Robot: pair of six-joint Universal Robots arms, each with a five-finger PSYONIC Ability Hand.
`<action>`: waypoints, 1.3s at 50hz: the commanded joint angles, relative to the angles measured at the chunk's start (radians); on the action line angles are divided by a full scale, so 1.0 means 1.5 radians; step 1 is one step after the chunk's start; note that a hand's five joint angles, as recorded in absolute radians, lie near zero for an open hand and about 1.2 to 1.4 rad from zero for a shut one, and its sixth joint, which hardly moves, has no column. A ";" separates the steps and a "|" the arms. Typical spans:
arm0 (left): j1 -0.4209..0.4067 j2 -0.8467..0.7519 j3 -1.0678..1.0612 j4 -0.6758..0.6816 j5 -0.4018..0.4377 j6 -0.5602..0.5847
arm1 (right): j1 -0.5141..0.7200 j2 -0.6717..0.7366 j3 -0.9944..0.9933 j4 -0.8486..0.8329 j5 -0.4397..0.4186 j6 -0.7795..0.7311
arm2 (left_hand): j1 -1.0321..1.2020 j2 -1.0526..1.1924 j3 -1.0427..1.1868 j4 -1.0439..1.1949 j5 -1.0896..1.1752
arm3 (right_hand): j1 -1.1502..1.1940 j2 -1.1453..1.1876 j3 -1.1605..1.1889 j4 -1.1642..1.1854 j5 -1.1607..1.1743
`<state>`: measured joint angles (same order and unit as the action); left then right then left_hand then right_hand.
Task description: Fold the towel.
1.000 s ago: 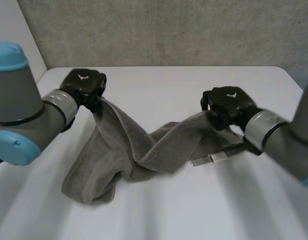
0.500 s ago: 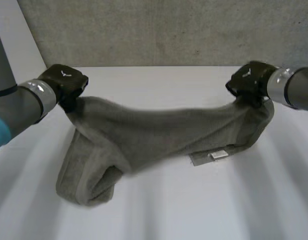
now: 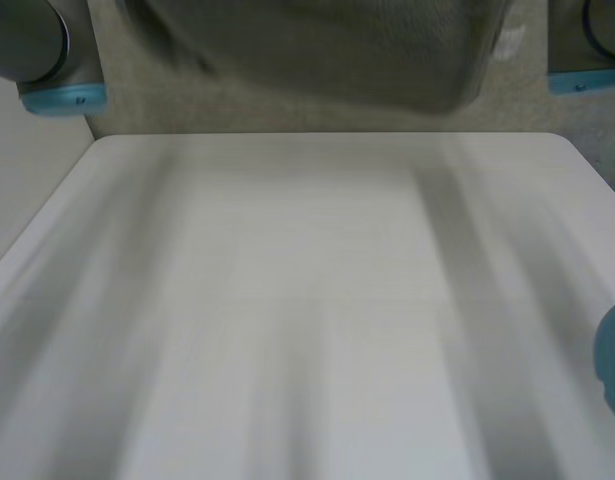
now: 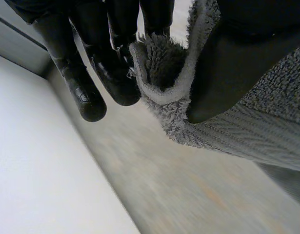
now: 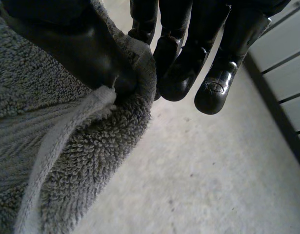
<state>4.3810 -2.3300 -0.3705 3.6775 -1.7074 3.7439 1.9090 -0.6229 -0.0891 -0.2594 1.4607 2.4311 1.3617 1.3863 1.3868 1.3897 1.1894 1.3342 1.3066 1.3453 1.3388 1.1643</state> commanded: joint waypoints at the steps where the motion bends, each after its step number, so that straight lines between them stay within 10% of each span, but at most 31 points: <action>1: -0.011 0.029 -0.106 0.059 -0.003 -0.028 | -0.019 -0.034 0.116 0.051 -0.074 0.057 | 0.023 0.007 0.006 0.004 0.022 | 0.041 0.060 0.034 0.038 0.038; 16: -0.003 0.051 -0.602 0.055 0.081 -0.093 | -0.021 0.038 0.359 0.341 -0.216 -0.043 | 0.023 0.007 0.006 0.004 0.022 | 0.041 0.060 0.034 0.038 0.038; 27: 0.003 0.065 -0.744 0.046 0.115 -0.046 | -0.027 0.047 0.521 0.359 -0.165 -0.184 | 0.023 0.007 0.006 0.004 0.022 | 0.041 0.060 0.034 0.038 0.038; 52: 0.033 0.381 -0.947 -0.027 0.118 -0.007 | -0.118 -0.365 0.881 0.411 -0.146 -0.039 | 0.023 0.007 0.006 0.004 0.022 | 0.041 0.060 0.034 0.038 0.038; 65: 0.036 0.550 -1.038 -0.141 0.119 -0.046 | -0.175 -0.515 0.975 0.548 -0.267 -0.067 | 0.023 0.007 0.006 0.004 0.022 | 0.041 0.060 0.034 0.038 0.038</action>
<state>4.4345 -1.5899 -1.8853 3.5555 -1.5313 3.6934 1.6838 -1.3210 1.3330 0.4993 1.1417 2.3610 1.3618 1.3868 1.3873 1.3922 1.1894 1.3344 1.3160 1.3476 1.3388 1.1659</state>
